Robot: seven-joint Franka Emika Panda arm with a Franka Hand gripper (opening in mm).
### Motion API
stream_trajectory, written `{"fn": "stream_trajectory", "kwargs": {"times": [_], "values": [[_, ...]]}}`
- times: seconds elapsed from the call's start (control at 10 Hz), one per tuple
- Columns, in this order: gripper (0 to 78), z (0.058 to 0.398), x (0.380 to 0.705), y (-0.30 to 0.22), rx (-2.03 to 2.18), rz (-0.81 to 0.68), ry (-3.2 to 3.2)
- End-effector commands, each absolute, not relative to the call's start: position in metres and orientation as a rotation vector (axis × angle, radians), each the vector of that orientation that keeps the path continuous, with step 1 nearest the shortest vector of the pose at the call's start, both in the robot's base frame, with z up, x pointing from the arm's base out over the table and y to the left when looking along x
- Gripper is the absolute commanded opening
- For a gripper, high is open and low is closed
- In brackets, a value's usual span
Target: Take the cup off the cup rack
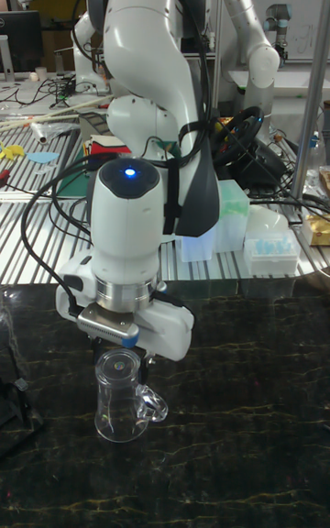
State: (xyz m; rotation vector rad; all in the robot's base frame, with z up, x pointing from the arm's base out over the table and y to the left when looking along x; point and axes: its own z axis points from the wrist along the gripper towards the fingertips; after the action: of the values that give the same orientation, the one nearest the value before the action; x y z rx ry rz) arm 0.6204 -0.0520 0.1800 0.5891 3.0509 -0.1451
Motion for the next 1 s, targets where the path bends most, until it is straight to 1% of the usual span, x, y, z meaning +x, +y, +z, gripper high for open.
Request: {"fn": "stream_trajectory", "kwargs": {"times": [0.1,0.3,0.4,1.0], "values": [[1.1,0.1823,0.6216,-0.0524,0.613,-0.144,3.030],[1.1,0.1823,0.6216,-0.0524,0.614,-0.135,3.025],[77.4,0.1823,0.6216,-0.0524,0.614,-0.135,3.025],[77.4,0.1823,0.6216,-0.0524,0.614,-0.135,3.025]]}}
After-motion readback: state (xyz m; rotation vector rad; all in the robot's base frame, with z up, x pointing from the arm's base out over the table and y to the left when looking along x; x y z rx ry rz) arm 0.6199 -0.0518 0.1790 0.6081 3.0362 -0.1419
